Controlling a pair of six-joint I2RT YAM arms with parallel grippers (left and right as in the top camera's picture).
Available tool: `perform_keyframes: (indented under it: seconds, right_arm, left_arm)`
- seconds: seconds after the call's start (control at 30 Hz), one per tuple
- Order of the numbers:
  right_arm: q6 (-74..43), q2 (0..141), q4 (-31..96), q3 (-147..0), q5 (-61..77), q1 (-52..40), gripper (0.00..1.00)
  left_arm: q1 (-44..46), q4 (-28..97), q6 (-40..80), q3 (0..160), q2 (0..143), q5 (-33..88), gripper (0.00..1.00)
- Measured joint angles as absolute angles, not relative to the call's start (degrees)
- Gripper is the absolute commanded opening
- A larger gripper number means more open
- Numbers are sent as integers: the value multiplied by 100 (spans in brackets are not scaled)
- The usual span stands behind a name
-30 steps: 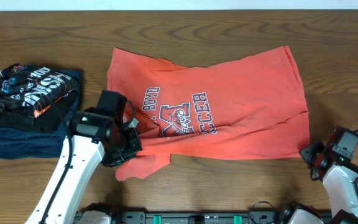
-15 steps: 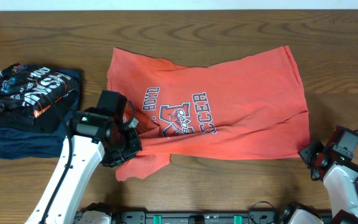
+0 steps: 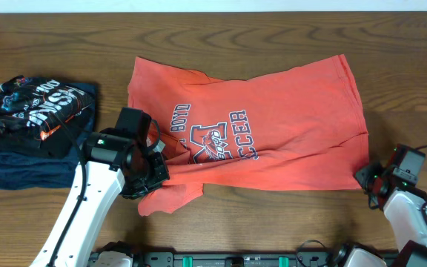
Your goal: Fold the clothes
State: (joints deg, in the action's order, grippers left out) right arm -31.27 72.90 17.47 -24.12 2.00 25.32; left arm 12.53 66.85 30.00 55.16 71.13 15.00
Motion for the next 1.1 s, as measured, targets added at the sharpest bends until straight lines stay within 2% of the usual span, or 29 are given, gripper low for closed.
perform_keyframes:
  seconds: [0.23, 0.37, 0.63, 0.7, 0.8, 1.1]
  right_arm:
    - [-3170, 7378, 1662, -2449, 259, 2460, 44]
    - [-3199, 7389, 1693, -2456, 261, 2460, 38]
    - [-3210, 7400, 1870, -2488, 305, 2460, 40]
    - [-3212, 7400, 1975, -2515, 309, 2456, 35]
    - [-3221, 7400, 2075, -2517, 261, 2451, 3]
    - [-3282, 7391, 2309, -2578, 473, 2451, 1]
  left_arm:
    - [1253, 6683, 3000, 5516, 7113, 1500, 6]
    - [1253, 6683, 3000, 5516, 7113, 1500, 6]
    - [1253, 6683, 3002, 5516, 7113, 1500, 6]
    - [1253, 6683, 3002, 5516, 7113, 1500, 6]
    - [1253, 6685, 3002, 5516, 7113, 1500, 6]
    - [1253, 6659, 3000, 5516, 7113, 1500, 6]
